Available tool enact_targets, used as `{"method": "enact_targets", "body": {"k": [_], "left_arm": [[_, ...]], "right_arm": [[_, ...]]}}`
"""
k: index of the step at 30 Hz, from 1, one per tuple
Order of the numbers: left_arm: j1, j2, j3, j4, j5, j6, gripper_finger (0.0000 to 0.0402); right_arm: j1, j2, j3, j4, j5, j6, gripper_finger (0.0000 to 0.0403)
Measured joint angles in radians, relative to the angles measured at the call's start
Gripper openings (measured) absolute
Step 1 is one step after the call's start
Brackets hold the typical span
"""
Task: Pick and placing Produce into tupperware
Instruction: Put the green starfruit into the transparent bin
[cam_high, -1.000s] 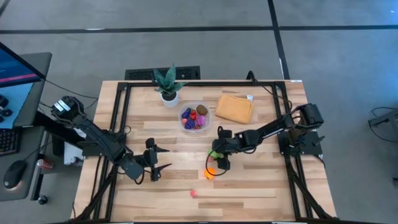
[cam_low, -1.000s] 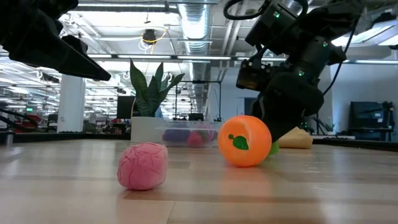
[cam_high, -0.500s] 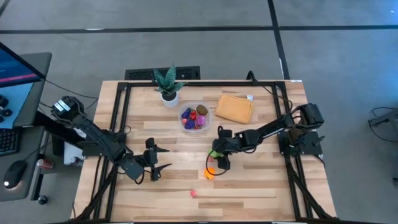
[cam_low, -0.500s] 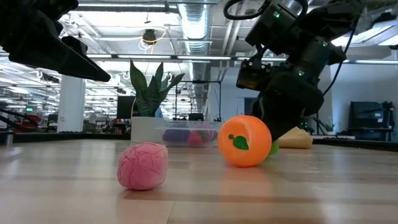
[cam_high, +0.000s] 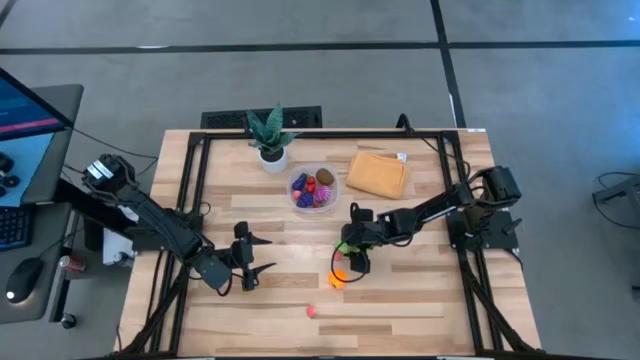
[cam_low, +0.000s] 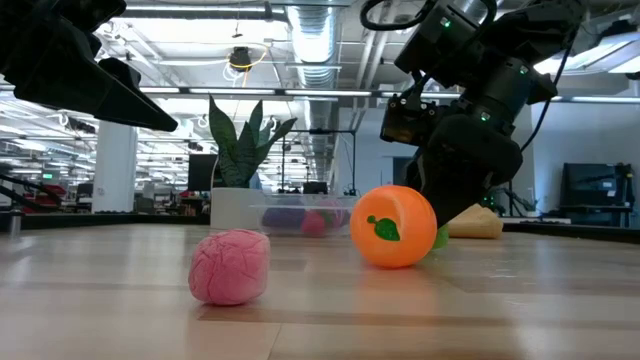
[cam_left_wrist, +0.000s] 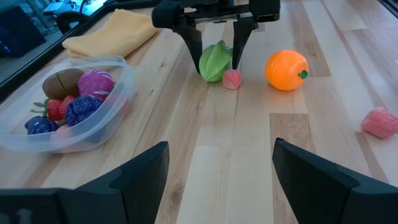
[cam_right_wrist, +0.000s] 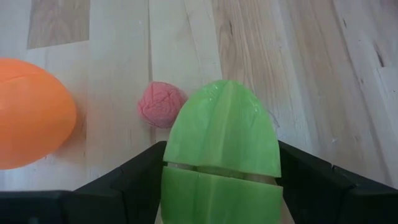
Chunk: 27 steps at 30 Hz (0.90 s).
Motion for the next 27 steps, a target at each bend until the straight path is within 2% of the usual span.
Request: {"method": "enact_targets", "body": {"k": [27], "left_arm": [[0.0,0.0,0.0,0.0,0.0,0.0,0.0277]], "right_arm": [[0.0,-0.001,0.0,-0.008,0.003,-0.017,0.0301]]}}
